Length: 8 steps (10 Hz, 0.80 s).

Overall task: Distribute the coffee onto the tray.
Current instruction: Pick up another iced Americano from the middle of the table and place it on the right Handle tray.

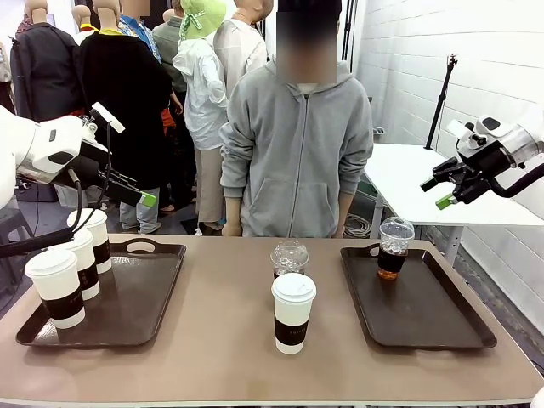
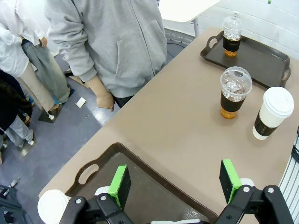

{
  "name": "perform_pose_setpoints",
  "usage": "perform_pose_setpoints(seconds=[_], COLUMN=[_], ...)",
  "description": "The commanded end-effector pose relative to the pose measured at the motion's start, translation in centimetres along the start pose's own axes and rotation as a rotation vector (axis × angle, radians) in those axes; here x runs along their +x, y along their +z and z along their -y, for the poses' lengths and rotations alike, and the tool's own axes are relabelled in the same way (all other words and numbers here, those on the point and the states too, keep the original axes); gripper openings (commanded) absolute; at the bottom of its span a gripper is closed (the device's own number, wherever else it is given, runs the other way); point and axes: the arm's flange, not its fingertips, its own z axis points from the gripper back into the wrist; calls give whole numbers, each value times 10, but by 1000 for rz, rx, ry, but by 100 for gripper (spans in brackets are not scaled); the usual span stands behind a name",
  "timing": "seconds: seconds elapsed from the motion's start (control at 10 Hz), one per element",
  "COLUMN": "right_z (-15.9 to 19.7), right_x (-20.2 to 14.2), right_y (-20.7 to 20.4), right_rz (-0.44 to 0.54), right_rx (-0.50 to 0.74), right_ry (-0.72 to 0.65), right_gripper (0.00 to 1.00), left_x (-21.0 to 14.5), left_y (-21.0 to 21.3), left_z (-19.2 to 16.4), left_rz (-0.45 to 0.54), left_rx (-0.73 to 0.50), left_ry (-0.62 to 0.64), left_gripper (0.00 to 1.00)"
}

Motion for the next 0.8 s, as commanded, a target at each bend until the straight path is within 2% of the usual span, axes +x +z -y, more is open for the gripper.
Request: perform_pose_setpoints(seconds=[0.0, 0.4, 0.7], right_z=[-35, -76, -103], right_x=[11, 14, 5], right_y=[-12, -33, -58], right_rz=[27, 137, 190], right_rx=[-33, -29, -91], right_ry=[-41, -108, -119], right_gripper=[100, 100, 100], left_x=[-2, -2, -2], left_y=[-1, -1, -1], left_z=[-2, -2, -2], left_rz=[1, 1, 1], left_rx=[-6, -6, -6], left_ry=[5, 5, 5], left_gripper=[100, 100, 100])
